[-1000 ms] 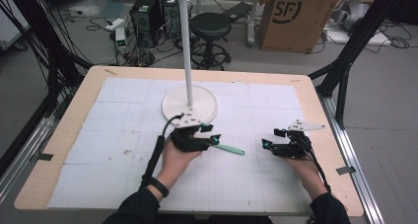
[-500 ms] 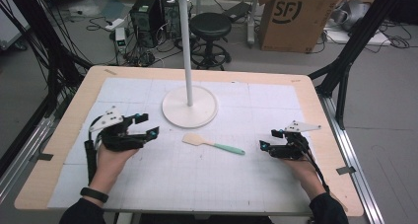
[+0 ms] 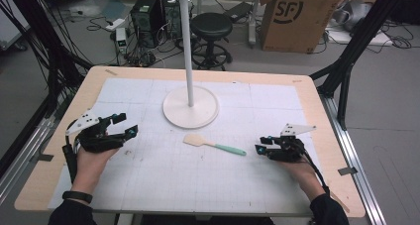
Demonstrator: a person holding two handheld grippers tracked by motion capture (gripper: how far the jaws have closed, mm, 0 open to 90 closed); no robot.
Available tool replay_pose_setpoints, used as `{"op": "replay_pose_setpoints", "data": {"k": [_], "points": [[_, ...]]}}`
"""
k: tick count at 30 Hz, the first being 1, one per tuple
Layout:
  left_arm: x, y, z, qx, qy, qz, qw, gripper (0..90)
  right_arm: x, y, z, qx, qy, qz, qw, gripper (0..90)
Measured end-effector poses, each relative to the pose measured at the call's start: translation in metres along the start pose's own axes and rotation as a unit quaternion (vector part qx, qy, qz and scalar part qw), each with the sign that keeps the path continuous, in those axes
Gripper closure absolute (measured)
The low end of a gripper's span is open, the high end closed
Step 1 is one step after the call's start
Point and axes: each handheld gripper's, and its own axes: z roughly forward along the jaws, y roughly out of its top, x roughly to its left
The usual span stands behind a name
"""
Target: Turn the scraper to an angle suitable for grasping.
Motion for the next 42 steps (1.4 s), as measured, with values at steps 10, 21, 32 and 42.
{"op": "replay_pose_setpoints", "data": {"k": [10, 21, 32, 42], "points": [[-0.003, 0.001, 0.001, -0.002, -0.006, 0.006, 1.0000, 29.5, 0.028, 0.012, 0.030, 0.021, 0.052, -0.042, 0.9976, 89.1], [-0.004, 0.001, 0.002, -0.001, -0.010, 0.009, 0.9999, 30.3, 0.040, 0.012, 0.047, 0.078, 0.058, -0.092, 0.9910, 89.8], [-0.004, 0.000, 0.003, -0.002, -0.014, 0.007, 0.9999, 30.6, 0.013, 0.030, 0.063, 0.089, -0.017, -0.089, 0.9919, 89.8], [-0.005, -0.001, 0.005, 0.003, -0.019, 0.007, 0.9998, 30.7, -0.007, 0.050, 0.087, 0.083, -0.090, -0.058, 0.9907, 89.8]]}}
